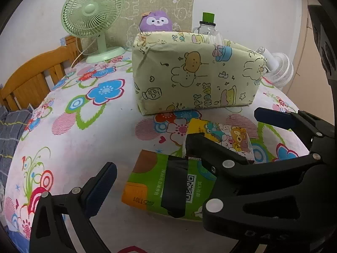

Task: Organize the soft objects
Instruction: 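Grasp the green tissue pack with left tool while right tool reaches the cartoon tissue pack, then close right tool on the cartoon-print tissue pack while left tool holds the green pack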

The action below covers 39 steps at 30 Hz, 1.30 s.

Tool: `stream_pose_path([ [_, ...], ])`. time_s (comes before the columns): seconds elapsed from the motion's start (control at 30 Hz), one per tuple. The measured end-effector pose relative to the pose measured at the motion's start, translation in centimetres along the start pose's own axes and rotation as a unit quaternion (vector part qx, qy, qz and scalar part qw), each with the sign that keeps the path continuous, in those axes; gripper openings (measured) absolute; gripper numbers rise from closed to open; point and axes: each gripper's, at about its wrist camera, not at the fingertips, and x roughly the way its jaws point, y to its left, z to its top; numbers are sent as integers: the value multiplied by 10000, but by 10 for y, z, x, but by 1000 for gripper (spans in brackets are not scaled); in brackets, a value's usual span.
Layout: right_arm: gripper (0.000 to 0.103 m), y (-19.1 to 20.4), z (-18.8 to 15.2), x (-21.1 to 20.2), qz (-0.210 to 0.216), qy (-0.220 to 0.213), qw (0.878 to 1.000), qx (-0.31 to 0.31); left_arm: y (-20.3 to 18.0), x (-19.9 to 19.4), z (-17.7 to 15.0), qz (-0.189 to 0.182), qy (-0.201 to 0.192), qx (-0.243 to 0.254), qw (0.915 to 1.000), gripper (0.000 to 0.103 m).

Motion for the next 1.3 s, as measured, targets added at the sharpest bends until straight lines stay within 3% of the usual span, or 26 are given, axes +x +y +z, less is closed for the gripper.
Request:
stream_pose_path([
  [0.1,100,-2,-1,3,-19,68,10000,4,0,3,-1,-101,49,-9,9999,98],
  [0.3,100,-1,-1,8,13,100,9999,-8,1,2,-3,-90,21,67,9999,78],
  [0.4,100,0,-1,9,18,112,9999,0,-1,2,-2,-46,10,103,9999,75],
  [0.9,100,-12,8,21,-129,211,9989,399,-5,16,13,95,0,114,9999,74],
  [1.3,100,0,16,35,-138,373,9987,333,8,17,12,178,45,53,9998,74],
])
